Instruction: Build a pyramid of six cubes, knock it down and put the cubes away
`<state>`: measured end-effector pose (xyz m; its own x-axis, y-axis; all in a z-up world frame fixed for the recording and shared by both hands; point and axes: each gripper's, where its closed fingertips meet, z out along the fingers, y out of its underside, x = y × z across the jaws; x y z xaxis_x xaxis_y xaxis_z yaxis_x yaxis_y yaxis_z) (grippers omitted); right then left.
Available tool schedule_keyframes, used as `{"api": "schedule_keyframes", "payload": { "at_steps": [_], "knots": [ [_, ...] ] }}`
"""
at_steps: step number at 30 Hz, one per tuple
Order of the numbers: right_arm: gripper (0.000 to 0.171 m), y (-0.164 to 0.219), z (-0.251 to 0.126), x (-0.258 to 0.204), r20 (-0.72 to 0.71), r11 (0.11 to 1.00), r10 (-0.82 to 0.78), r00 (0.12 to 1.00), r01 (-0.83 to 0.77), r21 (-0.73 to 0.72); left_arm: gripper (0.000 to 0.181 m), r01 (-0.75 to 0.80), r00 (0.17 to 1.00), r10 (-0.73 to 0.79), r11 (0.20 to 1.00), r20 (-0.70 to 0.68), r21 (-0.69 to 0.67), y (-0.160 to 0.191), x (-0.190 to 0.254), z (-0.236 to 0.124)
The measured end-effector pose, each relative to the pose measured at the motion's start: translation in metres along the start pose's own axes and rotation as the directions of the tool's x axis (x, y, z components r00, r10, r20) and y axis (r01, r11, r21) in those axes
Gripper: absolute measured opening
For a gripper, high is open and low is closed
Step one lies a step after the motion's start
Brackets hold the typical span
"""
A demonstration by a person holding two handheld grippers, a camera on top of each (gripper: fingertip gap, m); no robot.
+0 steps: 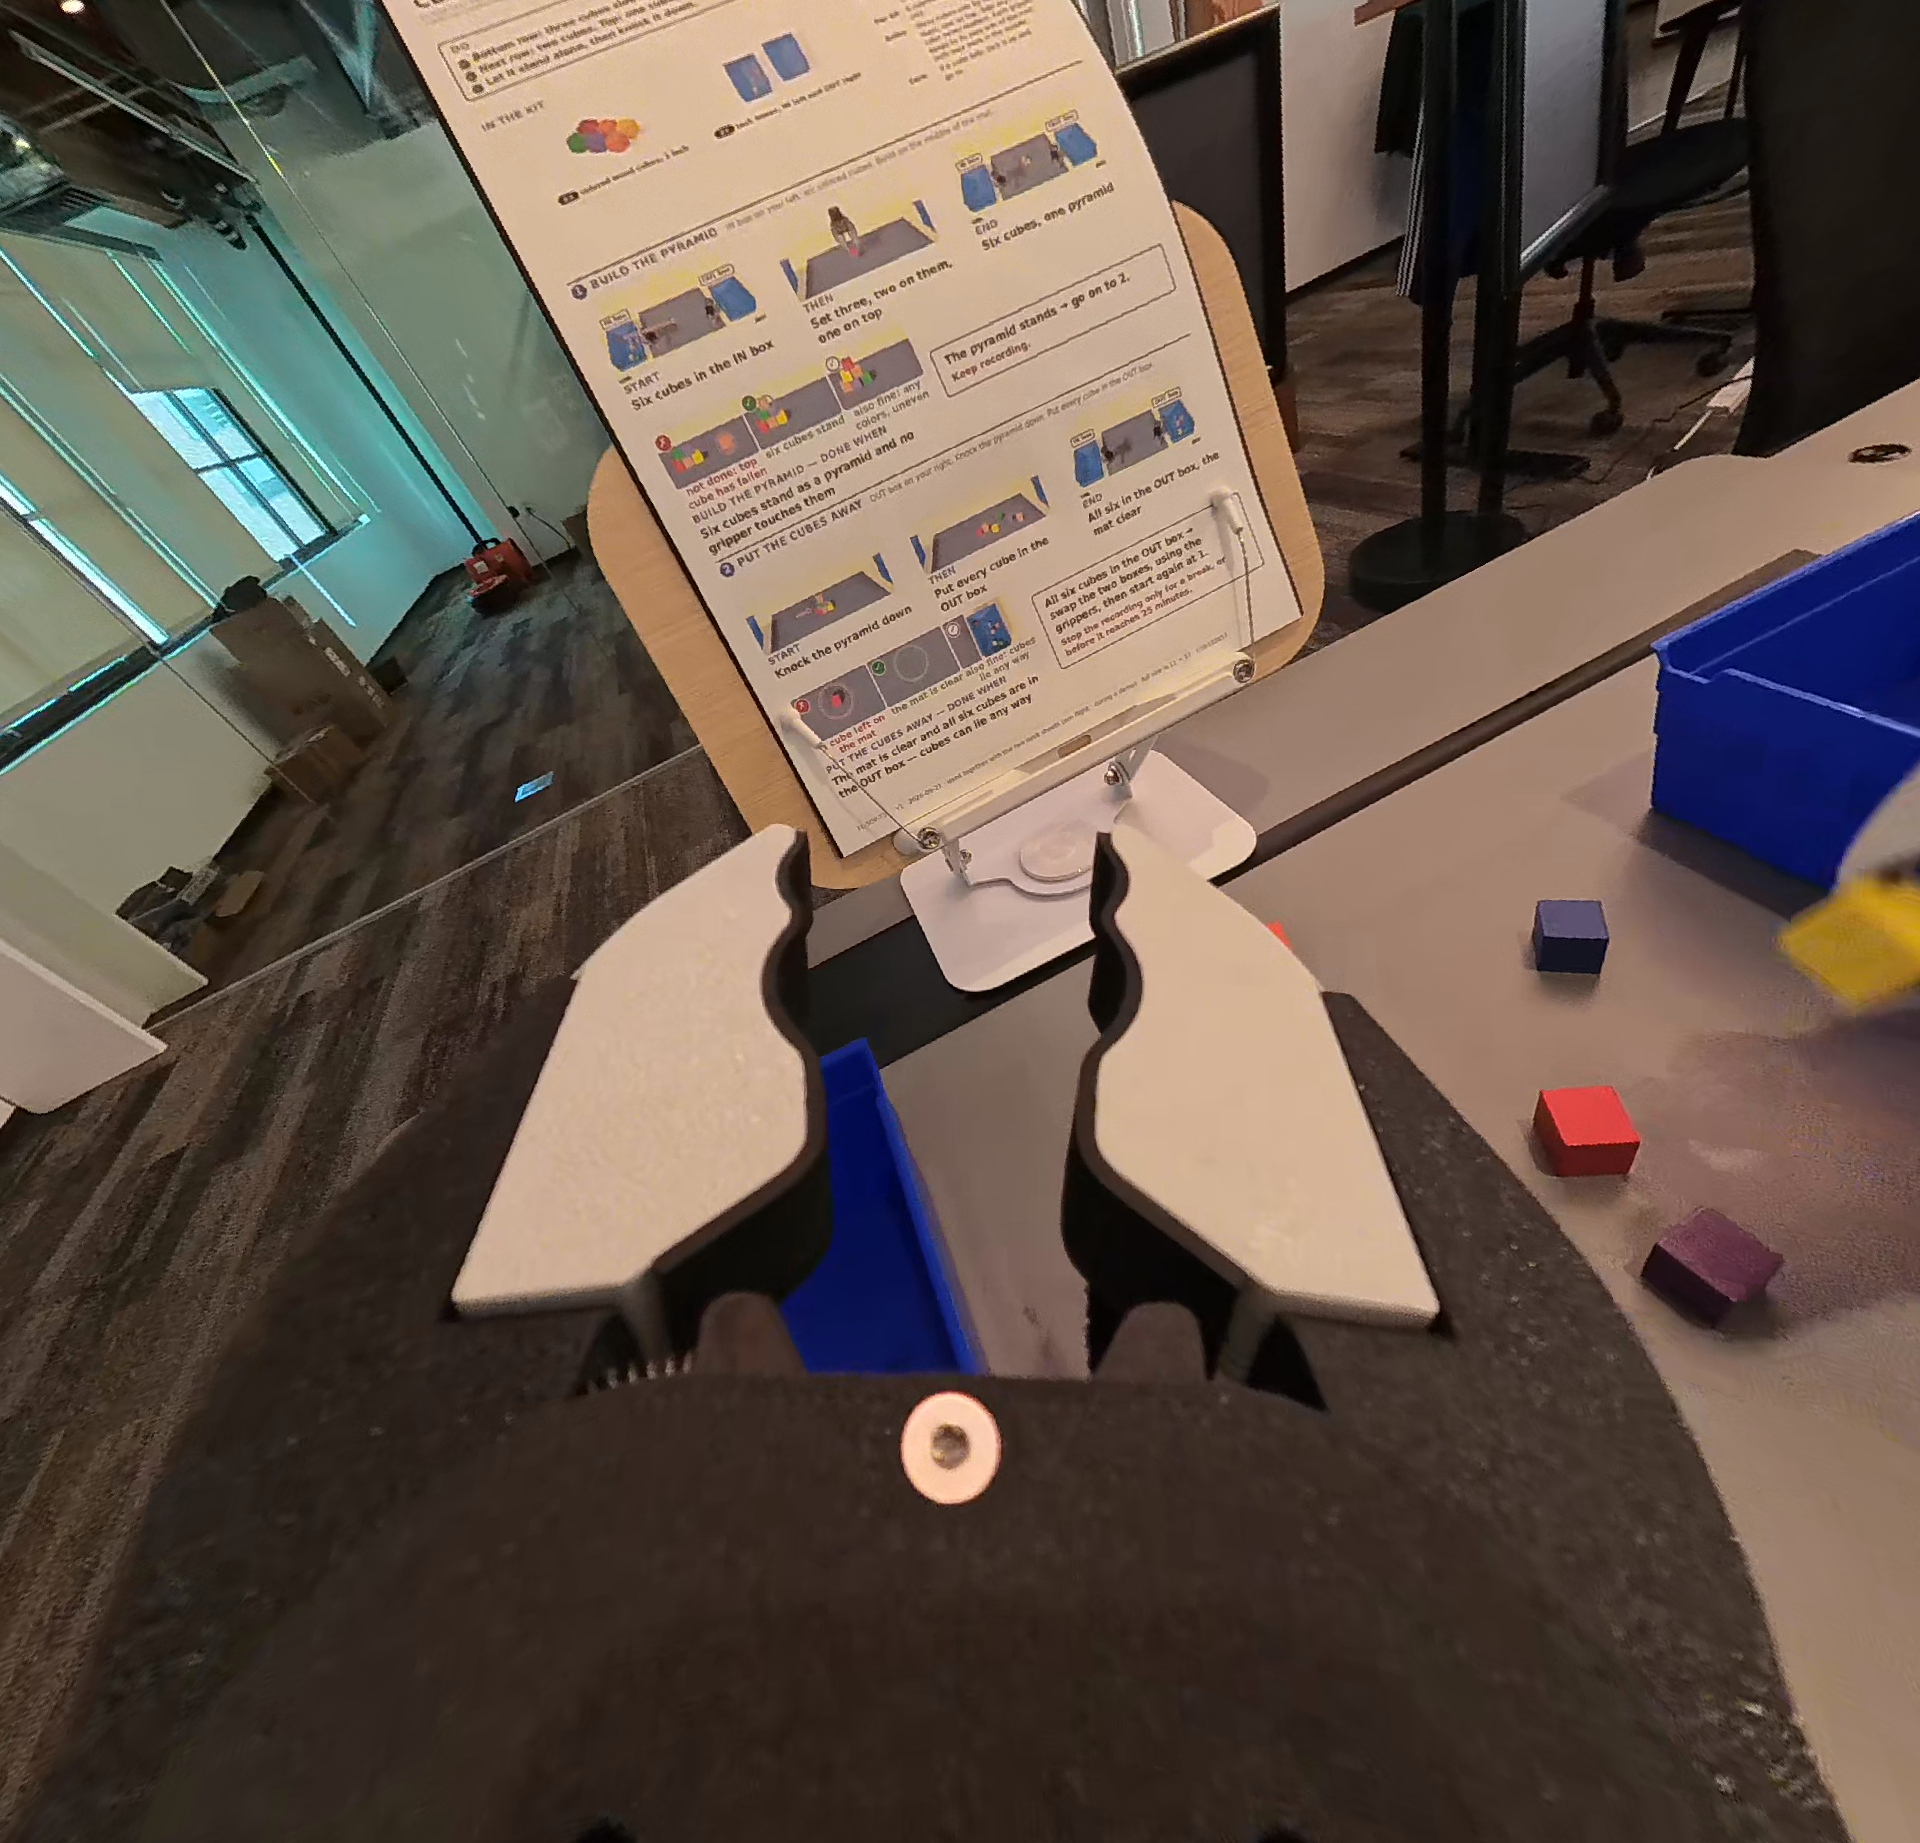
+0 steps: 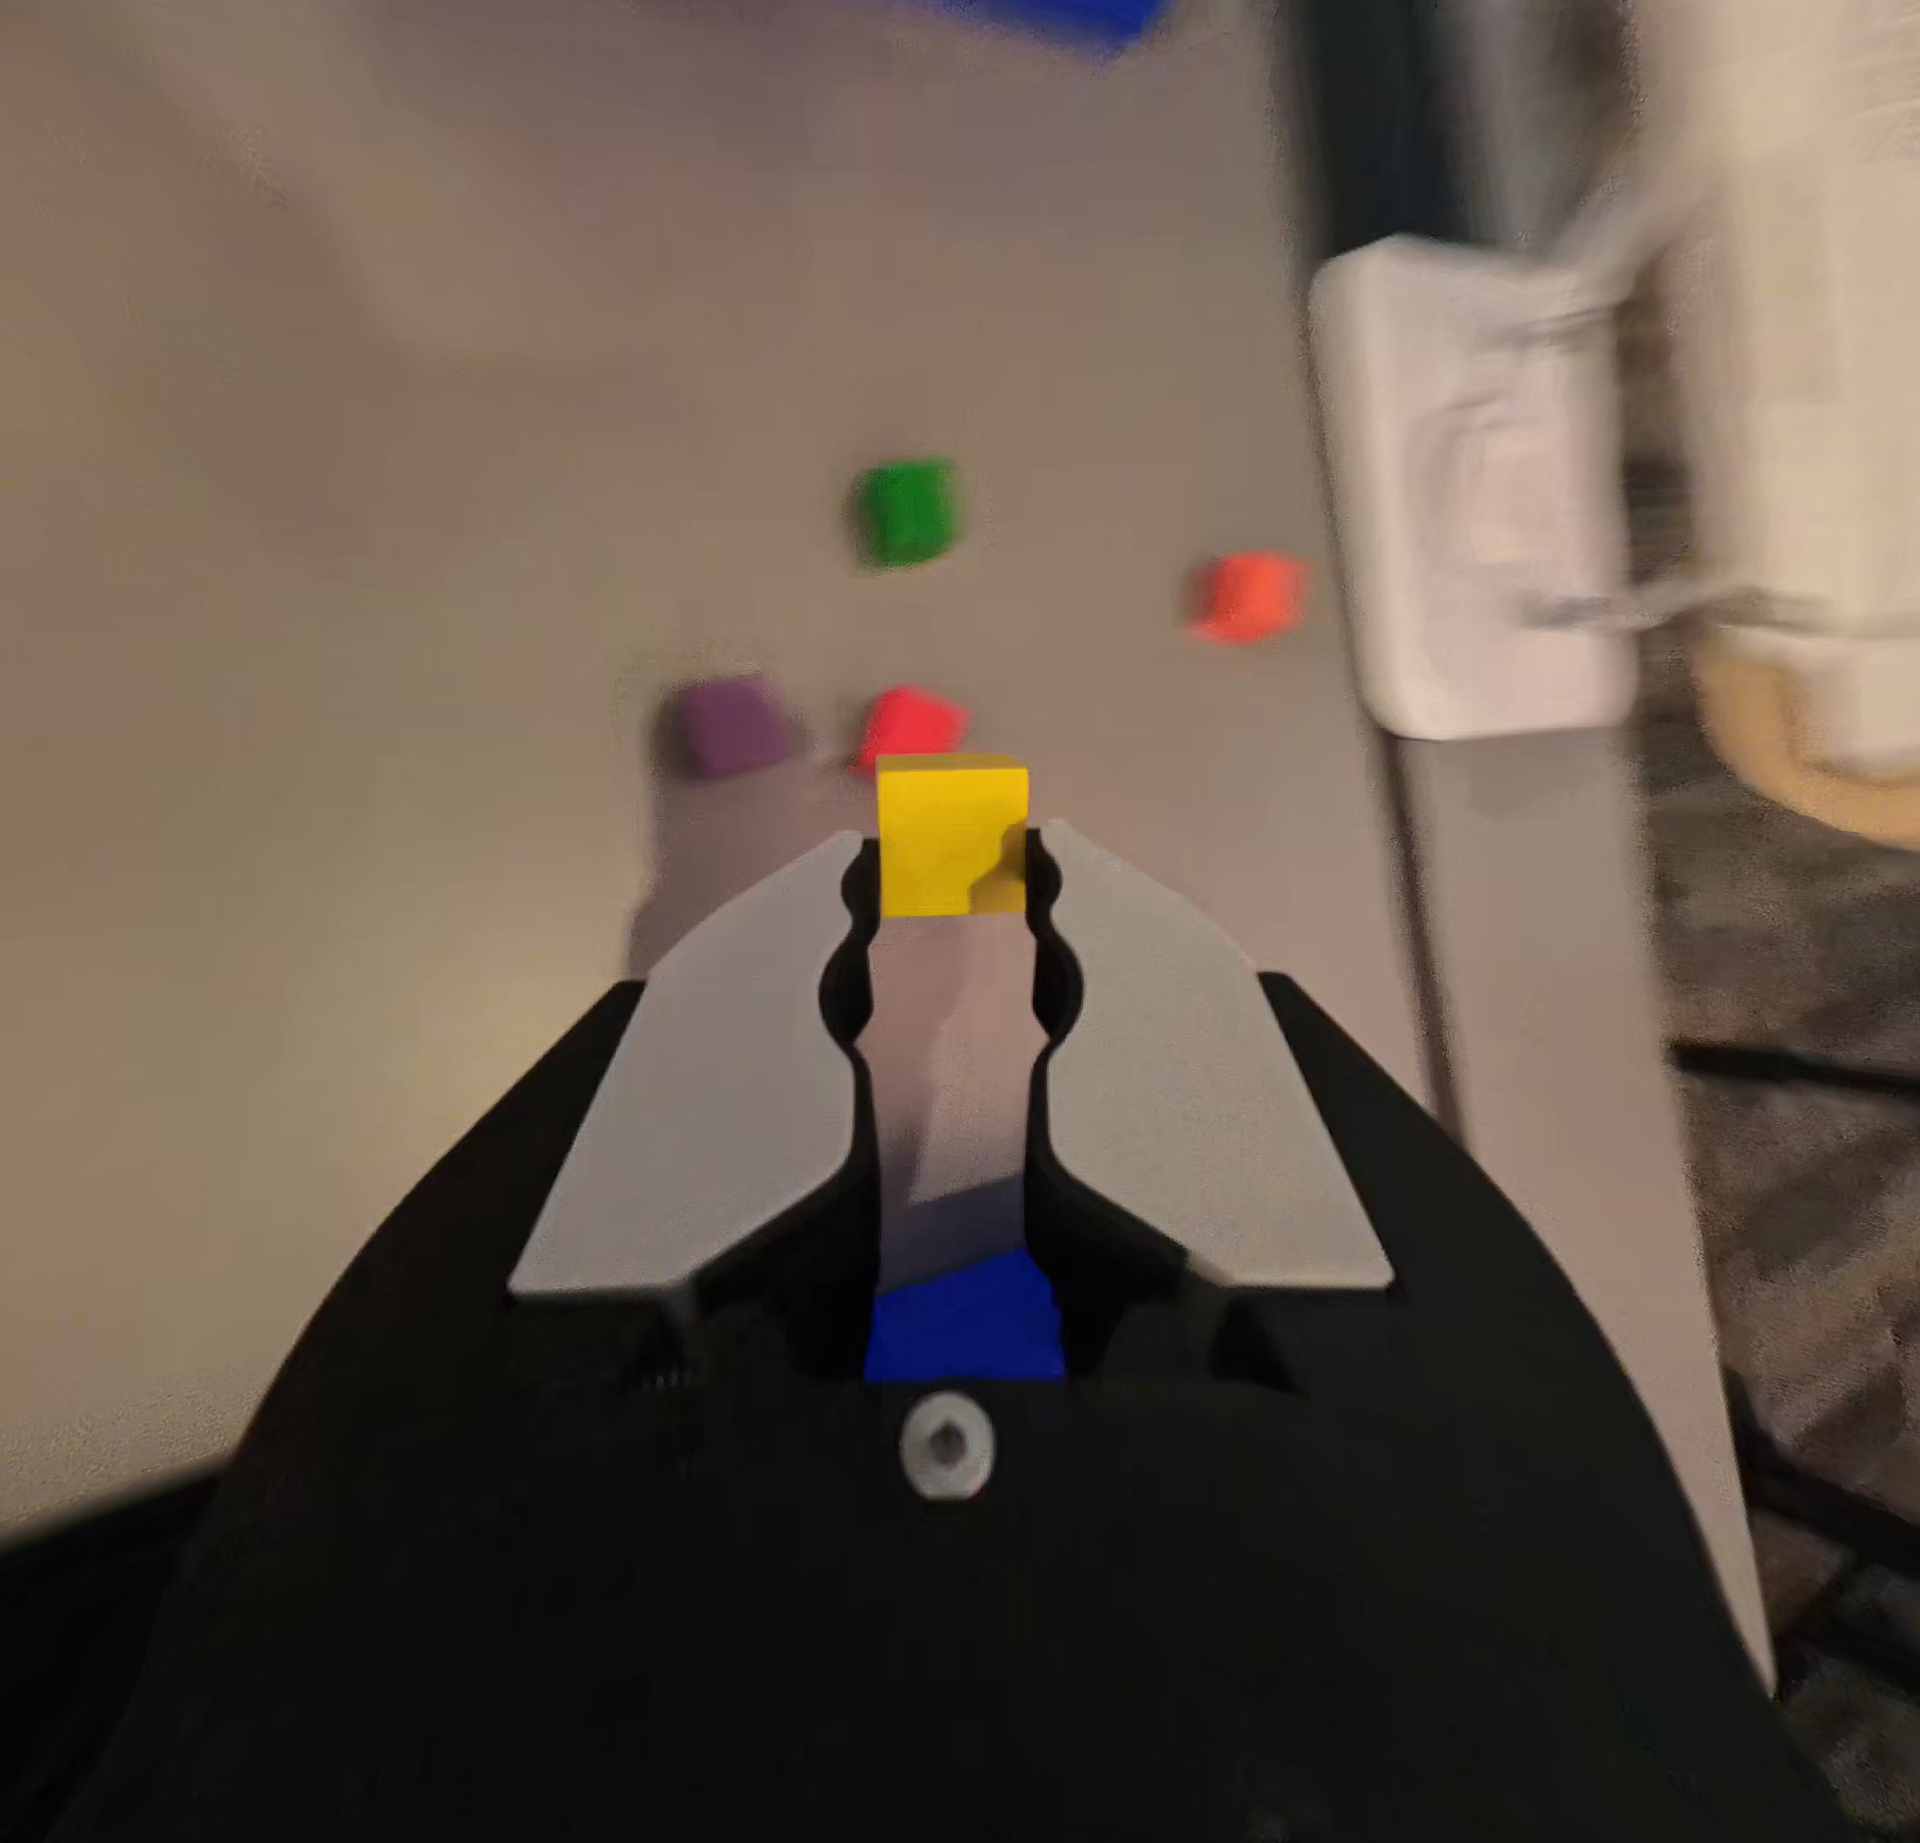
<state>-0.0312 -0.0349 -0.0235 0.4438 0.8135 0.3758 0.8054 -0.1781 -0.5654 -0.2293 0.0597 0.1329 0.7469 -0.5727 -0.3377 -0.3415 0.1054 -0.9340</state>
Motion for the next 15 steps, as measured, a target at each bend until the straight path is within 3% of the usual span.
{"api": "schedule_keyframes", "payload": {
  "at_steps": [2,4,5,7,9,12,15],
  "knots": [
    [0.028,0.009,-0.054,0.06,-0.245,0.969,0.229,0.942,-0.196,0.152,0.051,0.002,1.0,-0.002,1.0,-0.008,0.002,-0.001,0.002,0.0],
    [0.028,0.069,-0.101,0.114,-0.494,0.886,0.458,0.739,-0.423,0.189,0.051,-0.002,1.0,0.002,1.0,-0.015,0.001,-0.001,0.005,0.0],
    [0.028,0.109,-0.111,0.124,-0.55,0.824,0.532,0.644,-0.545,0.158,0.051,-0.006,1.0,0.006,1.0,-0.018,-0.001,-0.001,0.007,0.0],
    [0.028,0.187,-0.11,0.124,-0.596,0.654,0.628,0.5,-0.754,0.057,0.052,-0.016,1.0,0.016,1.0,-0.024,-0.009,0.0,0.011,0.001],
    [0.028,0.243,-0.096,0.118,-0.612,0.504,0.685,0.396,-0.864,0.006,0.052,-0.026,0.999,0.026,0.999,-0.03,-0.02,0.002,0.015,0.004],
    [0.028,0.28,-0.071,0.102,-0.572,0.346,0.757,0.317,-0.936,-0.062,0.052,-0.041,0.998,0.039,0.998,-0.04,-0.038,0.005,0.021,0.007],
    [0.029,0.298,-0.061,0.096,-0.603,0.291,0.739,0.3,-0.95,-0.115,0.052,-0.055,0.997,0.053,0.997,-0.048,-0.051,0.008,0.026,0.011]
  ]
}}
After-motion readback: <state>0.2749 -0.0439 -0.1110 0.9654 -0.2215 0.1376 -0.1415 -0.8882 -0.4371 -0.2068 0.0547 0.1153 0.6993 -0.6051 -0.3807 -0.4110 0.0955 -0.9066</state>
